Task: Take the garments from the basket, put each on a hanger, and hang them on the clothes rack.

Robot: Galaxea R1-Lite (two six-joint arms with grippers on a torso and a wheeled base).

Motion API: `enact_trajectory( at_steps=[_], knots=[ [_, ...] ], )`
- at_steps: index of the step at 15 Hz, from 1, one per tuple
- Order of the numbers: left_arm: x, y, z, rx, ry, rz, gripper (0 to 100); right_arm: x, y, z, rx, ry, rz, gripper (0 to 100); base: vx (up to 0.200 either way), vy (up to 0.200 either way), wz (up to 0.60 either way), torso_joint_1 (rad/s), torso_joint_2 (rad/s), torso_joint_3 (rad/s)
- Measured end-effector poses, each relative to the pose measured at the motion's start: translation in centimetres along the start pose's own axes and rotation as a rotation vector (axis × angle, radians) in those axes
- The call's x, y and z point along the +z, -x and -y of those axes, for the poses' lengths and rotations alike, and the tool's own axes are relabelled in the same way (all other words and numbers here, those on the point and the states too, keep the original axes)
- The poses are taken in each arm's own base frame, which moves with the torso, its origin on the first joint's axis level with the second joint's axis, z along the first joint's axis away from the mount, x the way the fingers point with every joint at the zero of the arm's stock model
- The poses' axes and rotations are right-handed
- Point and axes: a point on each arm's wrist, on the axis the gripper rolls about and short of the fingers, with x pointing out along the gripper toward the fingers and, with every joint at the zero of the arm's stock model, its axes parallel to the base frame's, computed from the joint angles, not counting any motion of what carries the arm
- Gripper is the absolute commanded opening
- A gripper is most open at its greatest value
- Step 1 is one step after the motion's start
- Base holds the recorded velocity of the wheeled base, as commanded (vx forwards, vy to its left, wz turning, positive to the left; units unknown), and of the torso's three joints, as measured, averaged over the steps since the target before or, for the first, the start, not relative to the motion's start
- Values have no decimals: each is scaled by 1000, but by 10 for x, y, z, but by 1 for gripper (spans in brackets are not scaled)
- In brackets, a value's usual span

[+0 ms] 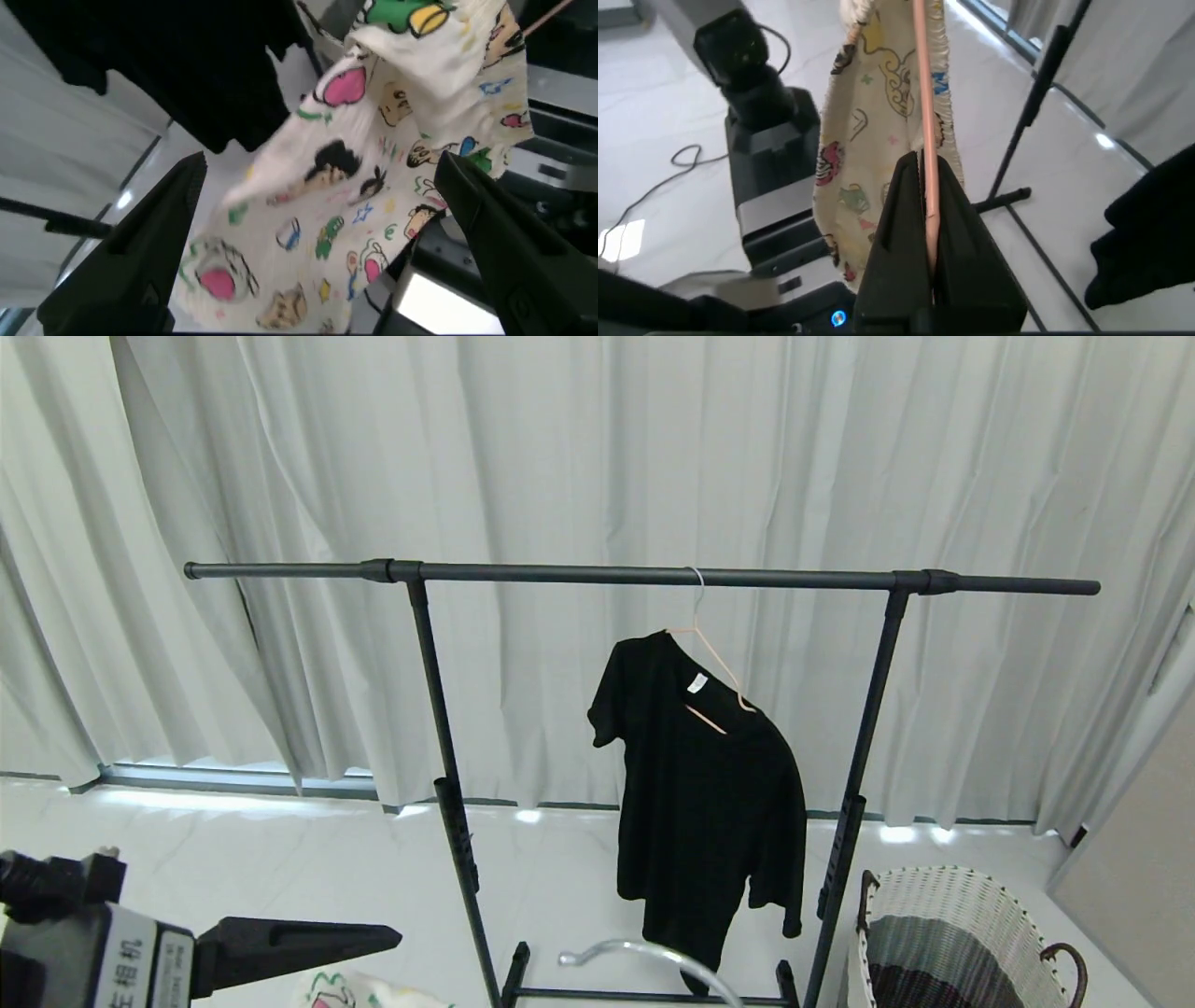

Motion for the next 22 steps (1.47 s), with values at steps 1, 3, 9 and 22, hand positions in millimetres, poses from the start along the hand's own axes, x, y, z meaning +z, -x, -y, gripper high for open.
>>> enact_trajectory(
  at_steps=[1,3,9,22],
  knots=[
    [1,-2,2,-46,-11,13,100,-1,0,-4,21,7,-8,0,0,0,0,0,0,0],
    [1,-8,5,-91,-59,9,100,-3,-2,-10,50,32,-22,0,0,0,0,0,0,0],
    [-11,-22,10,-175,-135,-59,0,-5,-6,-18,89,58,-38,0,0,0,0,0,0,0],
    [-22,-25,10,-146,-124,-105,0,-1,-11,-19,79,60,-25,100,0,0,0,0,0,0]
  ],
)
